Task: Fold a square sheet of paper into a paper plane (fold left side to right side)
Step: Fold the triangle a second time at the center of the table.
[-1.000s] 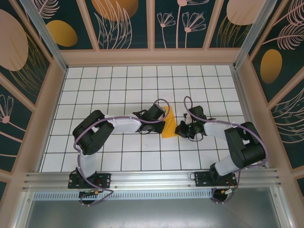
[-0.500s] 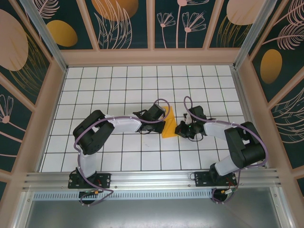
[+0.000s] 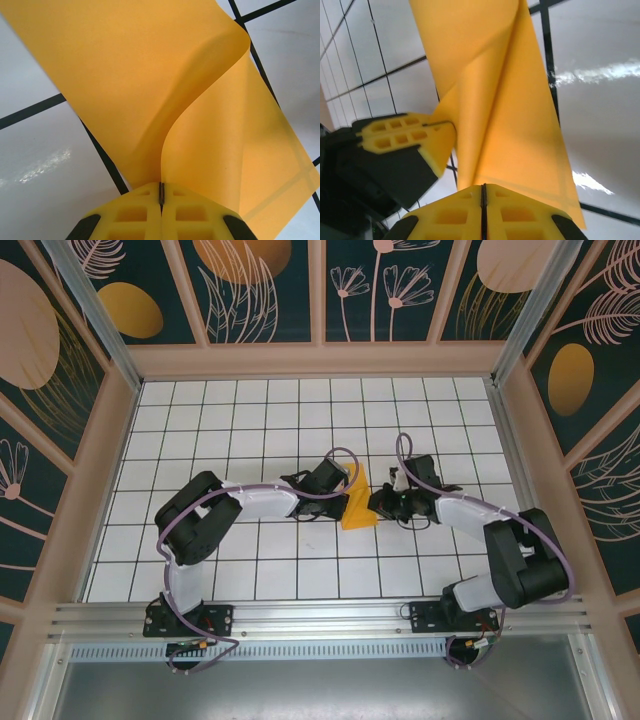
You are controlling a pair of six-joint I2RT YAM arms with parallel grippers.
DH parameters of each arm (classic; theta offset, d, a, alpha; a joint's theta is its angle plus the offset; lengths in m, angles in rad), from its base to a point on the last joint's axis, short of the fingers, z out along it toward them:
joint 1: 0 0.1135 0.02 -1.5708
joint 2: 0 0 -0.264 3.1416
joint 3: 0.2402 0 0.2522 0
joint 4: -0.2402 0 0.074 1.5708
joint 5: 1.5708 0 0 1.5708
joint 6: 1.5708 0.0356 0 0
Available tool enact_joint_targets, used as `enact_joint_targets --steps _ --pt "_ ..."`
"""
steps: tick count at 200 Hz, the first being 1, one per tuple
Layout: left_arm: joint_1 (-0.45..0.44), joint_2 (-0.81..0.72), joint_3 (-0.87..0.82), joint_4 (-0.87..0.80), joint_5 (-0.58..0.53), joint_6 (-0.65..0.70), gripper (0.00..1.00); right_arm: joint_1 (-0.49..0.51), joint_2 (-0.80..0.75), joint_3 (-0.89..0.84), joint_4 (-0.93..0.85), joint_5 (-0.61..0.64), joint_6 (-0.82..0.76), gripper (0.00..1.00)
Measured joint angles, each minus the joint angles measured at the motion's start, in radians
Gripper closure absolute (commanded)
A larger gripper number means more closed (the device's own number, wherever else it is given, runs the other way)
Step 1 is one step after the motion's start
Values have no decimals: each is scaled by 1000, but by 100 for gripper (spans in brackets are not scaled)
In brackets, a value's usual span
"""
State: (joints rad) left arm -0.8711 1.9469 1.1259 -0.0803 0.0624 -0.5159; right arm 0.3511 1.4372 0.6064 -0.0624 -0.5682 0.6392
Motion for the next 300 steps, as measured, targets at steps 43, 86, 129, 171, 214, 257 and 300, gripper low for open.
enact_joint_targets --steps 43,86,129,171,214,257,300 --pt "0 1 0 1 0 0 95 43 135 87 64 -1 41 91" --pt "0 2 2 1 0 0 95 68 204 132 93 0 52 91" --pt "0 7 10 0 0 0 96 80 245 135 93 8 48 92" --pt "0 12 15 -2 -1 0 97 82 245 135 81 37 40 92" --pt "0 14 17 -2 -5 0 97 83 245 127 67 63 22 92" --pt "0 18 24 -4 -5 0 97 83 243 117 67 75 21 92" --pt "0 20 27 -4 -6 -3 83 82 237 96 97 76 21 92"
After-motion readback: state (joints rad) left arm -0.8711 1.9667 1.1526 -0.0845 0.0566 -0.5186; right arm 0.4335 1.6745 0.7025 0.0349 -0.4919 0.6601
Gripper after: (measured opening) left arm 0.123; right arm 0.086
